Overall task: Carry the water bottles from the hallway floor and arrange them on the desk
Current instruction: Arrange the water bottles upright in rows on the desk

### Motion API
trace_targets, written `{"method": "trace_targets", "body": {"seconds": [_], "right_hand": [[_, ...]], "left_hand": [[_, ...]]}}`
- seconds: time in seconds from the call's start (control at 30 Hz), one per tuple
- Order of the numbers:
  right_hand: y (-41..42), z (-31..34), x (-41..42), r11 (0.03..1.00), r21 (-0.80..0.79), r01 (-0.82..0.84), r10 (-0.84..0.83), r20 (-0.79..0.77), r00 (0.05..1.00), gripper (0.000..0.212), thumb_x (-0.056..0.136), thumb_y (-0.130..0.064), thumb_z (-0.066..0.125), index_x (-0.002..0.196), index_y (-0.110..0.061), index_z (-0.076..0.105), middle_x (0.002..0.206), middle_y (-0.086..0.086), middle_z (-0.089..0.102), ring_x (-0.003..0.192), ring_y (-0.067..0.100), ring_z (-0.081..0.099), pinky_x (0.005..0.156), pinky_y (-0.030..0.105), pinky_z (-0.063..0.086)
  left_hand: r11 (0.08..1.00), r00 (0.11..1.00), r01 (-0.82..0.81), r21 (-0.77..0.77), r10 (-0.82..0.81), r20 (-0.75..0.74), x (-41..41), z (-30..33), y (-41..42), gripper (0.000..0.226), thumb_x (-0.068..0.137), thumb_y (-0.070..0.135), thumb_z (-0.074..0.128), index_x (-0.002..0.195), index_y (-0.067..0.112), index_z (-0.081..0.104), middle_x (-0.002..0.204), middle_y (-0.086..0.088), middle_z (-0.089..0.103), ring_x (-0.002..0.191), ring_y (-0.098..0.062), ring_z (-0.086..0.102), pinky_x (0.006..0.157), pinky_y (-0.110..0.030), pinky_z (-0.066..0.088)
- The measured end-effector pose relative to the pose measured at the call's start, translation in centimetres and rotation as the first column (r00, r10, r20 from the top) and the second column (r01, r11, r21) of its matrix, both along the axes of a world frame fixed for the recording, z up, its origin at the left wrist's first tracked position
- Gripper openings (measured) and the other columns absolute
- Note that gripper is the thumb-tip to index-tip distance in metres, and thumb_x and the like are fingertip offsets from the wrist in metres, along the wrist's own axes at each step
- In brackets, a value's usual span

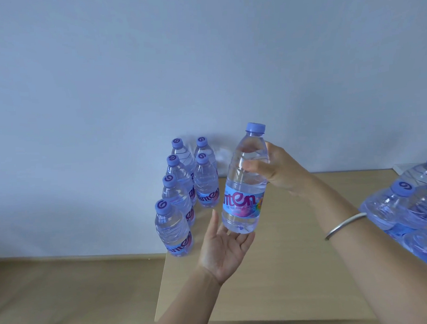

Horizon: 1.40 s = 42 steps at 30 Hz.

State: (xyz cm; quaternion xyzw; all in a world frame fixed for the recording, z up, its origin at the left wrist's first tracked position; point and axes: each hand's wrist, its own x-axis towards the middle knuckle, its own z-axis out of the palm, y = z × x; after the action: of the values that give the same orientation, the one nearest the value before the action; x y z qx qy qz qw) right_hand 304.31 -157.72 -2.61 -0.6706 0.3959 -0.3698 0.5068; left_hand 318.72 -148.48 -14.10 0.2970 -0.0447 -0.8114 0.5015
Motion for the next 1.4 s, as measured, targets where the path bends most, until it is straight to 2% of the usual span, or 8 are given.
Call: {"method": "trace_targets", "body": {"seconds": [0.23, 0.57, 0.73, 0.87, 1.0, 1.2, 1.3, 1.4], "right_hand": [[0.0, 0.9, 0.8, 0.975, 0.038, -0.218, 0.214, 0.083, 0.973, 0.045, 0.060, -0.034, 0.067, 0.102, -0.023, 0.056, 0.098, -0.004, 0.063, 0.093, 0.012, 0.062, 0.079, 0.024, 0.051], [-1.0, 1.2, 1.5, 0.997, 0.026, -0.076, 0.079, -0.138, 0.987, 0.043, 0.088, -0.042, 0.056, 0.113, -0.007, 0.054, 0.113, 0.012, 0.062, 0.112, 0.030, 0.058, 0.095, 0.055, 0.047], [-1.2, 0.3, 1.8, 0.999, 0.013, -0.032, 0.033, -0.108, 0.994, 0.027, 0.089, -0.029, 0.058, 0.106, -0.008, 0.060, 0.108, 0.009, 0.067, 0.097, 0.018, 0.065, 0.088, 0.043, 0.054], [-1.3, -0.9, 2.3, 1.000, 0.000, -0.031, 0.031, -0.085, 0.996, 0.020, 0.089, -0.024, 0.061, 0.101, -0.007, 0.062, 0.086, -0.004, 0.066, 0.076, 0.004, 0.061, 0.072, 0.022, 0.049], [-1.4, -2.1, 3.9, 0.989, -0.075, -0.124, 0.104, -0.231, 0.967, 0.015, 0.084, -0.021, 0.068, 0.096, -0.015, 0.060, 0.086, -0.007, 0.066, 0.074, -0.004, 0.060, 0.074, 0.010, 0.045], [-2.3, -5.0, 5.8, 0.985, -0.074, -0.158, 0.127, -0.314, 0.941, 0.013, 0.083, -0.023, 0.069, 0.088, -0.018, 0.059, 0.088, 0.000, 0.067, 0.082, 0.014, 0.060, 0.082, 0.032, 0.047], [-2.9, -6.3, 6.8, 0.982, -0.051, -0.183, 0.157, -0.319, 0.935, 0.019, 0.084, -0.021, 0.068, 0.079, -0.030, 0.053, 0.079, -0.011, 0.061, 0.074, 0.006, 0.055, 0.076, 0.029, 0.045], [-3.3, -7.2, 7.7, 0.982, -0.041, -0.182, 0.160, -0.322, 0.933, 0.024, 0.083, -0.019, 0.068, 0.080, -0.035, 0.050, 0.081, -0.019, 0.056, 0.075, -0.002, 0.051, 0.075, 0.024, 0.041]], "left_hand": [[0.998, 0.991, 0.061, -0.007, -0.061, -0.118, 1.0, -0.3, 0.2, 0.068, 0.067, 0.048, 0.071, 0.107, -0.007, 0.067, 0.111, -0.025, 0.064, 0.088, -0.033, 0.070, 0.076, -0.038, 0.057], [0.995, 0.986, -0.086, -0.046, 0.078, -0.147, 0.9, -0.9, 0.8, 0.090, 0.033, 0.025, 0.096, 0.112, -0.003, 0.063, 0.121, -0.023, 0.061, 0.098, -0.035, 0.067, 0.078, -0.041, 0.057], [0.996, 0.989, -0.084, -0.012, 0.082, -0.120, 1.3, -1.5, 0.8, 0.076, 0.044, 0.031, 0.093, 0.108, -0.002, 0.068, 0.120, -0.020, 0.063, 0.100, -0.031, 0.067, 0.078, -0.039, 0.058], [0.989, 0.991, -0.128, 0.068, 0.130, -0.022, 2.2, -2.0, 0.8, 0.048, 0.078, 0.036, 0.060, 0.114, 0.005, 0.063, 0.112, -0.014, 0.068, 0.094, -0.024, 0.070, 0.078, -0.033, 0.058], [0.978, 0.969, -0.133, 0.161, 0.094, 0.230, 2.9, -2.4, 0.1, 0.022, 0.091, 0.021, 0.055, 0.101, 0.005, 0.065, 0.092, -0.009, 0.071, 0.080, -0.016, 0.068, 0.074, -0.027, 0.058], [0.957, 0.870, -0.184, 0.224, 0.053, 0.491, 3.6, -3.8, -0.1, 0.026, 0.094, 0.002, 0.049, 0.119, 0.006, 0.054, 0.105, -0.009, 0.063, 0.095, -0.023, 0.060, 0.086, -0.032, 0.046], [0.955, 0.841, -0.194, 0.223, 0.045, 0.539, 3.3, -4.4, -0.4, 0.042, 0.089, -0.008, 0.051, 0.126, 0.010, 0.047, 0.095, -0.005, 0.059, 0.084, -0.018, 0.057, 0.085, -0.029, 0.048], [0.945, 0.816, -0.220, 0.241, 0.043, 0.576, 3.4, -4.8, -1.4, 0.030, 0.088, -0.010, 0.049, 0.112, 0.007, 0.053, 0.098, -0.006, 0.054, 0.087, -0.016, 0.053, 0.098, -0.032, 0.038]]}}
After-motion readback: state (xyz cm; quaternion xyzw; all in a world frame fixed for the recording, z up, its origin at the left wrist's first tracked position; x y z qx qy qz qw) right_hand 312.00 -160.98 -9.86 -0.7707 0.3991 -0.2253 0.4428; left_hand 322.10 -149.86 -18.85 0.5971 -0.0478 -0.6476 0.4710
